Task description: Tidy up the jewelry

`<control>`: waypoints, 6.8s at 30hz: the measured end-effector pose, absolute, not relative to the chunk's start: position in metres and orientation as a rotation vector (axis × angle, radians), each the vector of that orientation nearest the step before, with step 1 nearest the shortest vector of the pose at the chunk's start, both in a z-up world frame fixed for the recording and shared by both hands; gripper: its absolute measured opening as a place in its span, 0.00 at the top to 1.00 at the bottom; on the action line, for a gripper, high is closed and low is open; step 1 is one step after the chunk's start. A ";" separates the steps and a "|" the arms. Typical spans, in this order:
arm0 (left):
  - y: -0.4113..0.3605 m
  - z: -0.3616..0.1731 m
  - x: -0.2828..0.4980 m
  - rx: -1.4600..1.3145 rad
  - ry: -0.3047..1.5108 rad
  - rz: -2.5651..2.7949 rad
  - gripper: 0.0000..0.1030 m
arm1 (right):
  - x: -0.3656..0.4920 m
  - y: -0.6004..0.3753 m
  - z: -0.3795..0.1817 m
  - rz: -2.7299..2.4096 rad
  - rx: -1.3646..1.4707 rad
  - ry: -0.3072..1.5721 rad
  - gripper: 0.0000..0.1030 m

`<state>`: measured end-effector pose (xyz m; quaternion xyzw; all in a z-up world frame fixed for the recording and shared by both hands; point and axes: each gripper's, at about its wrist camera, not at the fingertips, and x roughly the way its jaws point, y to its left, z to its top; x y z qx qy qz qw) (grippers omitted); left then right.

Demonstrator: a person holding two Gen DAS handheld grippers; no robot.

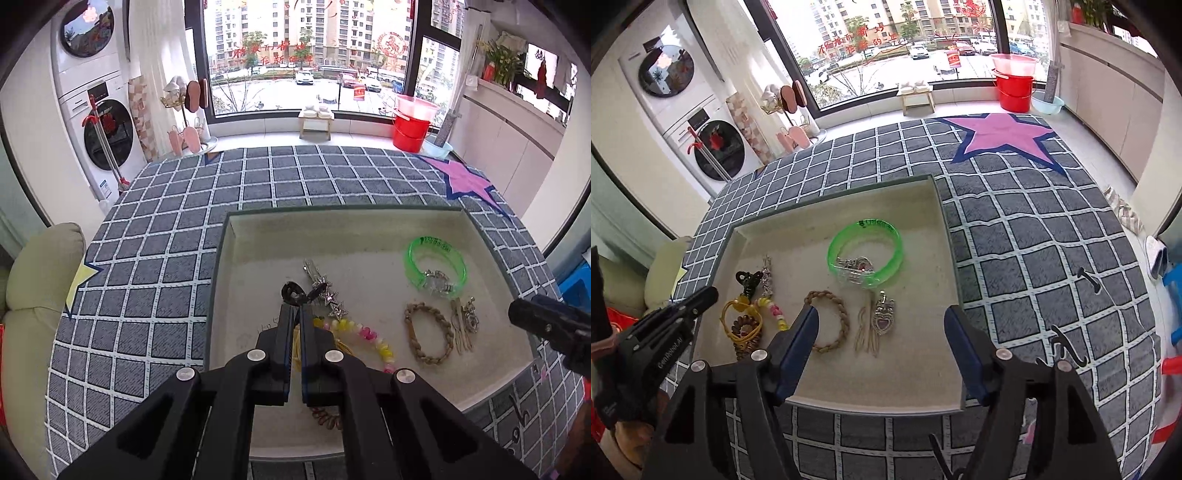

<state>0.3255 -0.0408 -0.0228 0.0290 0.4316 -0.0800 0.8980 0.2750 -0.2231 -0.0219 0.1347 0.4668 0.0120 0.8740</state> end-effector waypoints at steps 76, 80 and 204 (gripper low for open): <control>-0.010 -0.012 0.120 0.137 0.696 -0.008 0.00 | 0.105 -0.167 0.002 -0.065 0.068 0.755 0.00; -0.006 -0.009 0.112 0.118 0.688 -0.009 0.00 | 0.094 -0.164 0.008 -0.077 0.068 0.725 0.00; 0.006 -0.020 0.113 0.046 0.734 -0.056 0.00 | 0.073 -0.142 0.012 -0.080 0.031 0.664 0.00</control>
